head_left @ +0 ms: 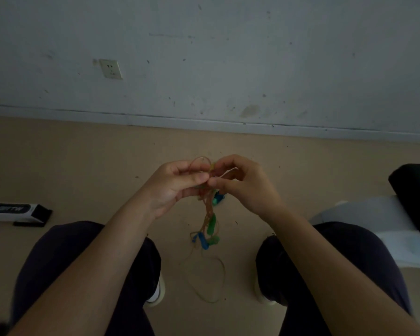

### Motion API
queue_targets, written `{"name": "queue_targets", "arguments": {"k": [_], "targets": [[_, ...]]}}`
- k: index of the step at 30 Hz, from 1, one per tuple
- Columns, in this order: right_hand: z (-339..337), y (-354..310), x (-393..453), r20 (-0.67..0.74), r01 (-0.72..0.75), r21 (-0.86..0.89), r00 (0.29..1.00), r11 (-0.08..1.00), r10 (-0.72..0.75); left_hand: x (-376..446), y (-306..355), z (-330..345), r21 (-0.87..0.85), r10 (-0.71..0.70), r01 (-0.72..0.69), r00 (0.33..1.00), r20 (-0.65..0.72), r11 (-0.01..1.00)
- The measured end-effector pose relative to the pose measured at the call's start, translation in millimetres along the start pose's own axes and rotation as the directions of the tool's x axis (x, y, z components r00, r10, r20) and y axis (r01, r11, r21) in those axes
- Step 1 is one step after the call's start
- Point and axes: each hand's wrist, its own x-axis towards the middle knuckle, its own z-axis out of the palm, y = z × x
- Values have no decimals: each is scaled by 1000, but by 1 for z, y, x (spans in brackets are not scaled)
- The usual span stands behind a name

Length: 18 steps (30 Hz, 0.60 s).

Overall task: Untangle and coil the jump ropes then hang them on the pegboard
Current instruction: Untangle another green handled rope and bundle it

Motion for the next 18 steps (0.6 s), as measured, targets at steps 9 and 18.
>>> {"name": "queue_targets", "arguments": {"k": [9, 18], "targets": [[1, 3, 1, 83, -3, -94, 996, 996, 11, -2, -2, 2, 40, -14, 16, 999, -50, 999], [-11, 4, 3, 47, -49, 161, 998, 986, 42, -1, 8, -3, 43, 14, -10, 996, -90, 999]]}}
